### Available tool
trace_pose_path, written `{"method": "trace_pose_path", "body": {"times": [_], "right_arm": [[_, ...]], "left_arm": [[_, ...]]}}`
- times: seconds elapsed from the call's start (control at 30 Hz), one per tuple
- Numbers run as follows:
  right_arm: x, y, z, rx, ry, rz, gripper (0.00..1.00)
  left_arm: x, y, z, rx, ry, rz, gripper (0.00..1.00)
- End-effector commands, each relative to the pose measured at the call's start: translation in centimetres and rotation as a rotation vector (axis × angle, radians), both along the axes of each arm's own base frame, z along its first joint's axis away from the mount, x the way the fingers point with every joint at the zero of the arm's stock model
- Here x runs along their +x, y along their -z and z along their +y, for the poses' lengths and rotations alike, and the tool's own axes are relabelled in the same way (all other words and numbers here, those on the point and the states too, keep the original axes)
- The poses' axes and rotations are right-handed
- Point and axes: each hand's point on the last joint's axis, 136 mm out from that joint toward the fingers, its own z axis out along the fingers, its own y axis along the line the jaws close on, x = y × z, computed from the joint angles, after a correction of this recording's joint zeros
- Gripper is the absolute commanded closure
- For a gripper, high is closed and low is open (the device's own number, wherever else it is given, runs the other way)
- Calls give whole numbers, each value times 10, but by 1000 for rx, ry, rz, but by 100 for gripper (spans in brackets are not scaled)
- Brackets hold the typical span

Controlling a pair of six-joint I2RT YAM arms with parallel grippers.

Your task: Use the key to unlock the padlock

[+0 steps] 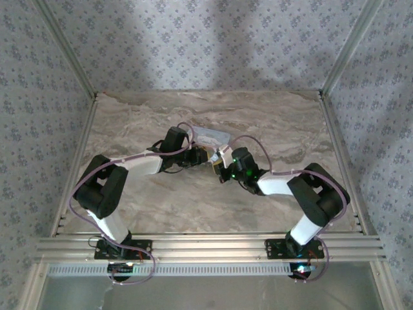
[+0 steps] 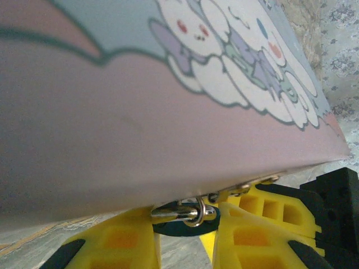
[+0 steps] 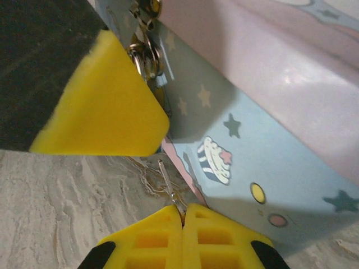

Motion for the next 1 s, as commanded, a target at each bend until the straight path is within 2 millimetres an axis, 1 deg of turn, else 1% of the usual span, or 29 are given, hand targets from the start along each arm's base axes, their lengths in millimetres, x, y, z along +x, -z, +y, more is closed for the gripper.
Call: {"method": "trace_pose_path", "body": {"times": [0.0,0.2,0.47,0.63,0.9,0.97], "right_arm": [[4,-10,11,53,-28,-4,100],[3,-9,10,59,-22,1,100],[9,-13,8,82,2,-5,100],[12,-12,4,89,19,5,100],[14,-13,6,106,13,7,100],[17,-18,8,138,15,5,100]], "left_arm": [[4,-29,-13,-68,30,-57,85],[4,-28,-13,-68,31,-56,85],[3,-28,-13,-70,32,-55,85],[3,-28,-13,-71,33,-57,85],[2,-29,-14,-72,37,-60,85],[2,-29,-14,-73,38,-59,85]]}}
